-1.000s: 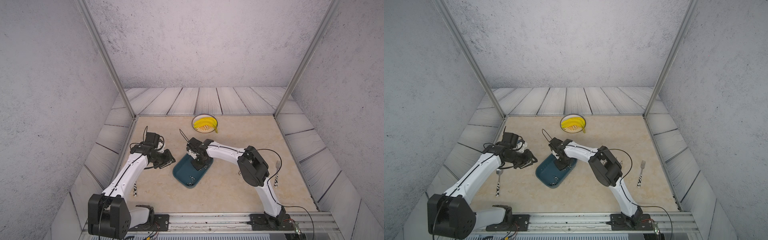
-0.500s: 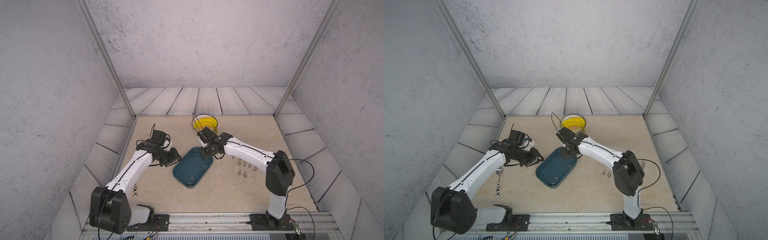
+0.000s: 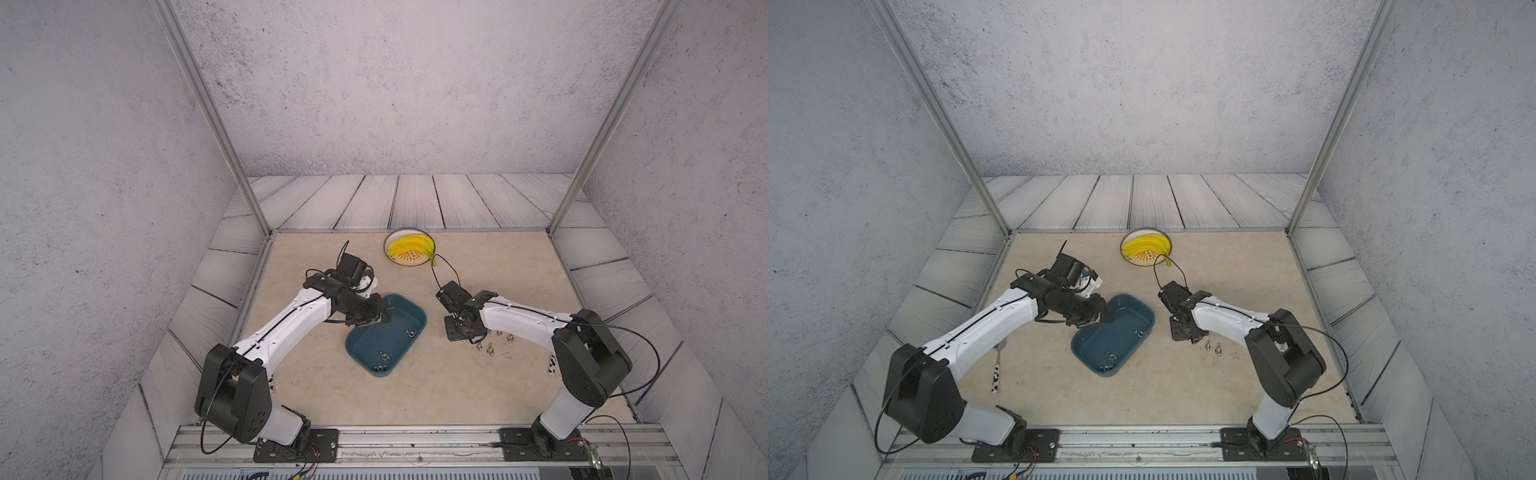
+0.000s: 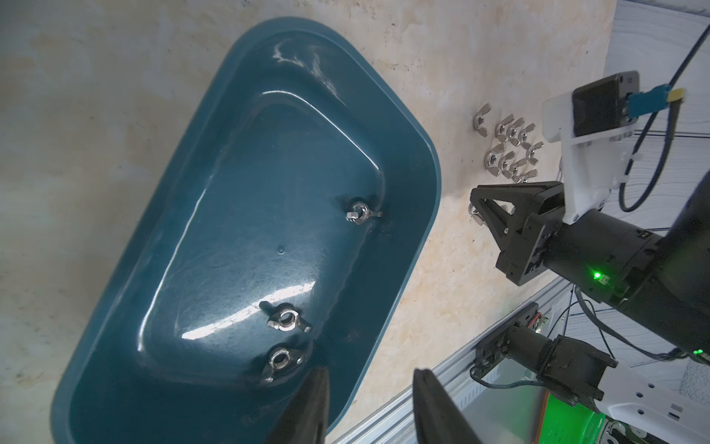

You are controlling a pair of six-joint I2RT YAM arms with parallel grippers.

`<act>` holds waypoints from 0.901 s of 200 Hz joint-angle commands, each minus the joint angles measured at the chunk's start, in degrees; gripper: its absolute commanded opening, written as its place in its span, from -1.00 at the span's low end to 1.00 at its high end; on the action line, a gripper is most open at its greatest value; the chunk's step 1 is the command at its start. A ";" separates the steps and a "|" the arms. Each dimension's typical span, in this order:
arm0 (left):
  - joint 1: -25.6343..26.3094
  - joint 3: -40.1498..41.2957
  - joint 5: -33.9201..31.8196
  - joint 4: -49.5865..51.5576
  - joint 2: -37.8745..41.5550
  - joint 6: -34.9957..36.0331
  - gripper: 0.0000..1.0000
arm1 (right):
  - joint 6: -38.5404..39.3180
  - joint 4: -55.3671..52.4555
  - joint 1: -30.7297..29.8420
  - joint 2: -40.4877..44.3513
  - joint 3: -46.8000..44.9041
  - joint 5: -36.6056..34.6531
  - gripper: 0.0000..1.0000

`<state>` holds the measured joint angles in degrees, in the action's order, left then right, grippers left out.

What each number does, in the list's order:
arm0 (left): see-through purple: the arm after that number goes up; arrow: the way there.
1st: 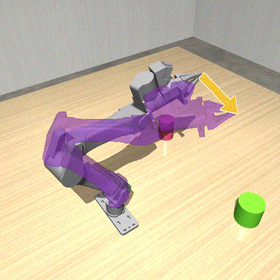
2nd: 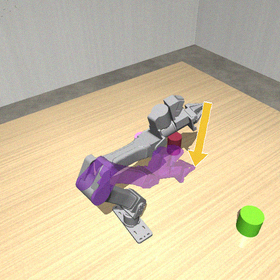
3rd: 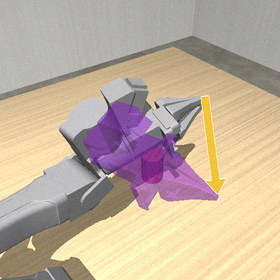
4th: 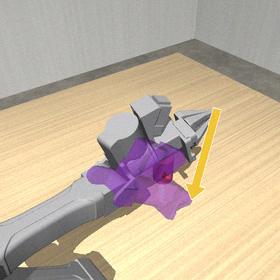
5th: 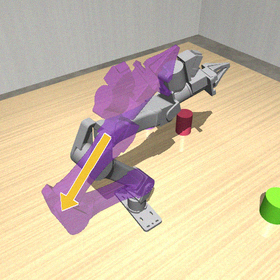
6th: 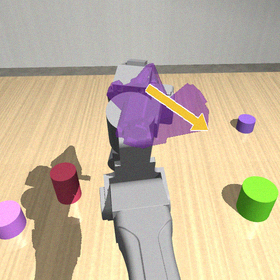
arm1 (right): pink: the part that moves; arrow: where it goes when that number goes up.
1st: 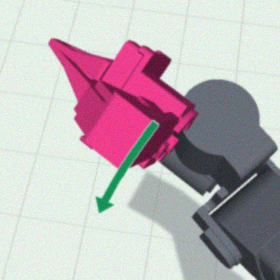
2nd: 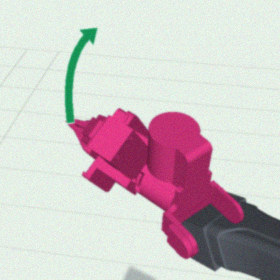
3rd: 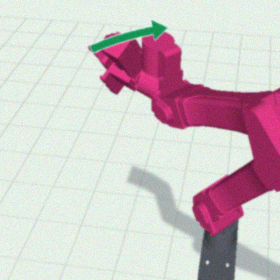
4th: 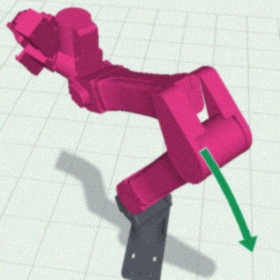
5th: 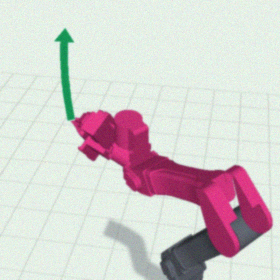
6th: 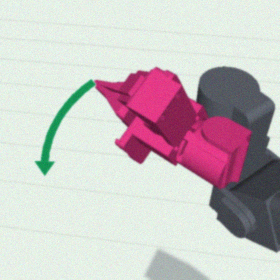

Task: Take out the wing nut from the storage box
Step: Place the wing nut at the center of the board.

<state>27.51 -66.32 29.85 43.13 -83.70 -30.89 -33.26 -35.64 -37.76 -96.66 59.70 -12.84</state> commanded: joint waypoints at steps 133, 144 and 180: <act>1.53 -2.81 0.64 1.06 -2.94 2.16 -0.15 | -5.72 4.76 4.75 -2.91 -4.50 -2.30 -0.89; 1.51 -2.78 0.59 1.07 -3.07 2.07 -0.15 | -5.53 4.53 4.92 -3.00 -4.58 -2.19 -0.86; 1.52 -2.50 1.09 0.87 -3.82 1.98 -0.15 | -5.15 4.53 5.40 -2.83 -5.29 -1.30 -0.80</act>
<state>28.77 -67.99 30.28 43.27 -86.63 -29.74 -38.00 -29.43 -32.95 -98.45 55.77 -14.31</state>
